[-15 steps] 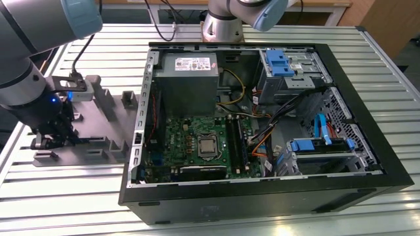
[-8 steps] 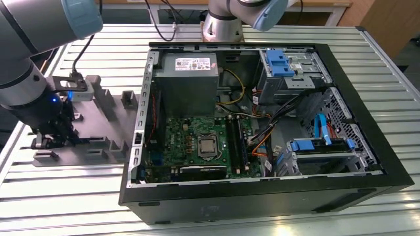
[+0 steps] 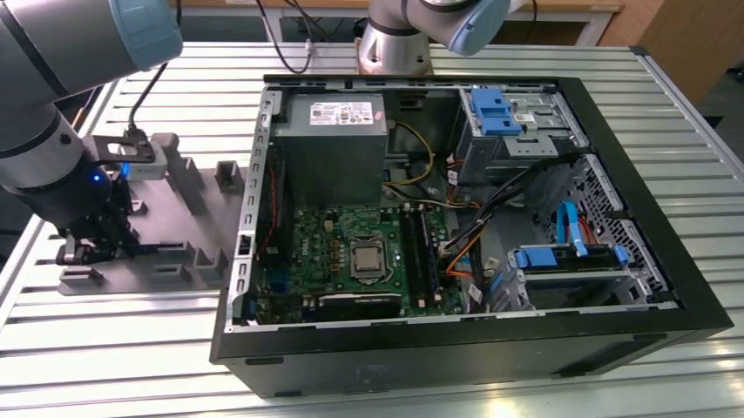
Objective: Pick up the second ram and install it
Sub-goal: 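Pick up the second ram and move it above second insertion slot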
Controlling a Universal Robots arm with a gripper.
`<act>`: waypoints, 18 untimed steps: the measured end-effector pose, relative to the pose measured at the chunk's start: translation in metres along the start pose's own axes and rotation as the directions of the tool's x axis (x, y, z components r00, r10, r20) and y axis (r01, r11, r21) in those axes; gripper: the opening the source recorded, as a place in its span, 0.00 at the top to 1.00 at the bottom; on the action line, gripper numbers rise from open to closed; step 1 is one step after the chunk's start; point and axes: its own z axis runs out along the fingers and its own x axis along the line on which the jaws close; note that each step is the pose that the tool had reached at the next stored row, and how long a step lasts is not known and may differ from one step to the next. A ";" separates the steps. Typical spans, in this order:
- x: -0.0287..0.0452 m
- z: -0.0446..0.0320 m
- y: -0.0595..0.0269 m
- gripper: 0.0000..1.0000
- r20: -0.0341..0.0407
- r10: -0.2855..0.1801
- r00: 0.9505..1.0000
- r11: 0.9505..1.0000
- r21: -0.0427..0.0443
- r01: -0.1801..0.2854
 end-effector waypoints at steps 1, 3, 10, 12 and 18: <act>0.0000 0.0000 0.0000 0.75 0.000 0.000 1.000 1.000 0.000 0.000; 0.0000 0.0000 0.0000 0.76 0.000 0.000 1.000 1.000 0.000 0.000; 0.0001 0.0001 0.0000 0.86 0.000 0.000 1.000 1.000 0.000 0.000; 0.0007 0.0003 -0.0001 0.86 0.000 -0.002 1.000 1.000 0.000 0.002; 0.0028 0.0003 -0.0001 0.86 -0.002 -0.021 1.000 1.000 0.000 0.021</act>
